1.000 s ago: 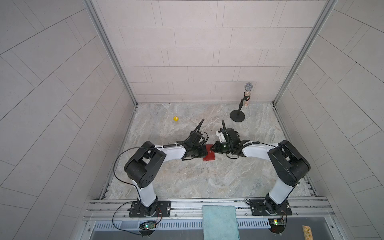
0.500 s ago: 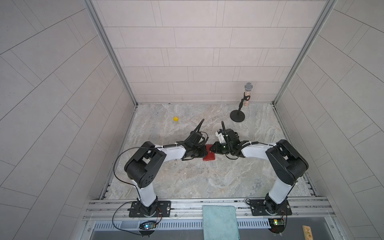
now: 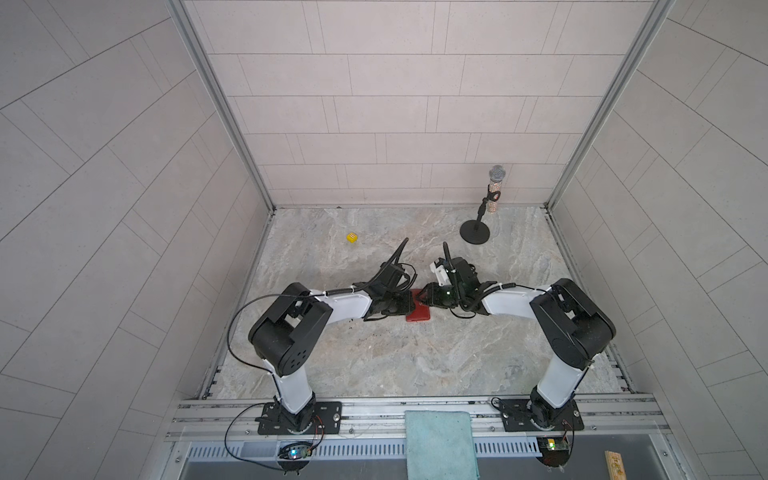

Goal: Put the credit cards into the card holder

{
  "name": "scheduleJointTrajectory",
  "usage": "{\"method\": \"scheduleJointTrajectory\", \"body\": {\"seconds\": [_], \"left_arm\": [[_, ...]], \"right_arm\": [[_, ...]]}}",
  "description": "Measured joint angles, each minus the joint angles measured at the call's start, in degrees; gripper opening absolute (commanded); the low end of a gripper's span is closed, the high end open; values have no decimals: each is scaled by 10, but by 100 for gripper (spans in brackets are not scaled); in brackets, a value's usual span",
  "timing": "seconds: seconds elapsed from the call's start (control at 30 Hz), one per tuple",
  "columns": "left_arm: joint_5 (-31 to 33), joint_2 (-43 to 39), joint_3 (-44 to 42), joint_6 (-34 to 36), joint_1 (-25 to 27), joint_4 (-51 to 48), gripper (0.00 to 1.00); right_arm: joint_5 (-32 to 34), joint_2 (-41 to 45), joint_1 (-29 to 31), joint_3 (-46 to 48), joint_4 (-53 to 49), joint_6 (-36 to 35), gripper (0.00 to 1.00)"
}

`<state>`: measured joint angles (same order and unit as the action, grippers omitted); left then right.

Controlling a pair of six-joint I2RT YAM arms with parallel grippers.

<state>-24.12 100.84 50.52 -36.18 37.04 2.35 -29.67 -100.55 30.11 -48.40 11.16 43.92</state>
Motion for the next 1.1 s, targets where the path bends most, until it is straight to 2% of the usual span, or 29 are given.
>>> {"method": "scheduleJointTrajectory", "body": {"seconds": [0.07, 0.33, 0.73, 1.1], "left_arm": [[-1, 0, 0, 0, 0, 0, 16], [-4, -7, 0, 0, 0, -3, 17], [-30, -9, 0, -18, 0, 23, 27], [-37, 15, 0, -43, 0, 51, 27]], "right_arm": [[-1, 0, 0, 0, 3, 2, 38], [3, -3, 0, 1, 7, 13, 22], [4, -16, 0, 6, 28, 26, 17], [4, -20, 0, 7, 41, 31, 16]]}}
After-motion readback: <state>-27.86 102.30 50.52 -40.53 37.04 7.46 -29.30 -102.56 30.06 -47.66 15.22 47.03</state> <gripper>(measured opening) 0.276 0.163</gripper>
